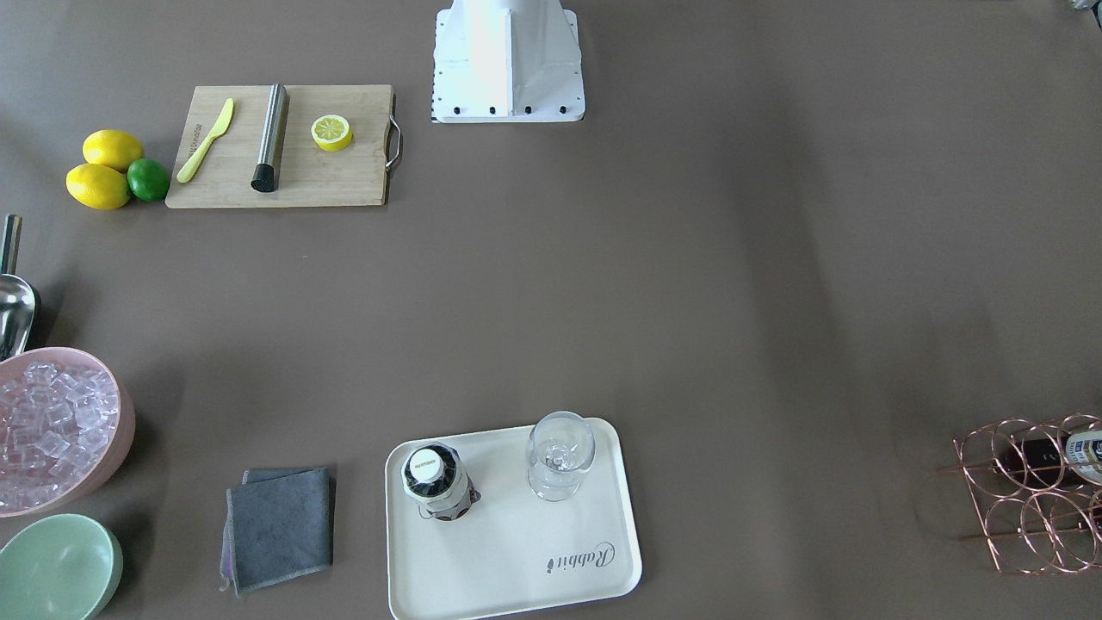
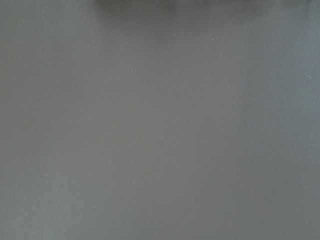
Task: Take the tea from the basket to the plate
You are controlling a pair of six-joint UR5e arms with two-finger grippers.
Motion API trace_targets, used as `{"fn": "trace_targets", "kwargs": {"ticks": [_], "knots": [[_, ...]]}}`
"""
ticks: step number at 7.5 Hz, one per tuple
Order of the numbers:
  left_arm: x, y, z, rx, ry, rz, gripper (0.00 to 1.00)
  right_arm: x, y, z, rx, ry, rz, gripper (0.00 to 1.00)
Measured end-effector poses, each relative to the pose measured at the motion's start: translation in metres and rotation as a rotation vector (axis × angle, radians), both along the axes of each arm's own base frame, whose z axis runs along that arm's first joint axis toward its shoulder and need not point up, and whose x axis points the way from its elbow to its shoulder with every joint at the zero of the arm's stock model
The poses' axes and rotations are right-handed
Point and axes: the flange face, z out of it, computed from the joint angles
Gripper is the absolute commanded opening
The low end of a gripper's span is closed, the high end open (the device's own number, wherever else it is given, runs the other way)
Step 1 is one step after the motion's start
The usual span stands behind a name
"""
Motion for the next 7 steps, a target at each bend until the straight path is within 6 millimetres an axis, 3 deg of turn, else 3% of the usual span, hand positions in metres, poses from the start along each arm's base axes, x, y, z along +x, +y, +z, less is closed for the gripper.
{"fn": "trace_targets", "kwargs": {"ticks": [7], "knots": [[-0.011,0.007,-0.007,0.008,0.007,-0.013,0.99,0.007,0.0,0.0,-0.001,-0.01,0.018,1.0]]}}
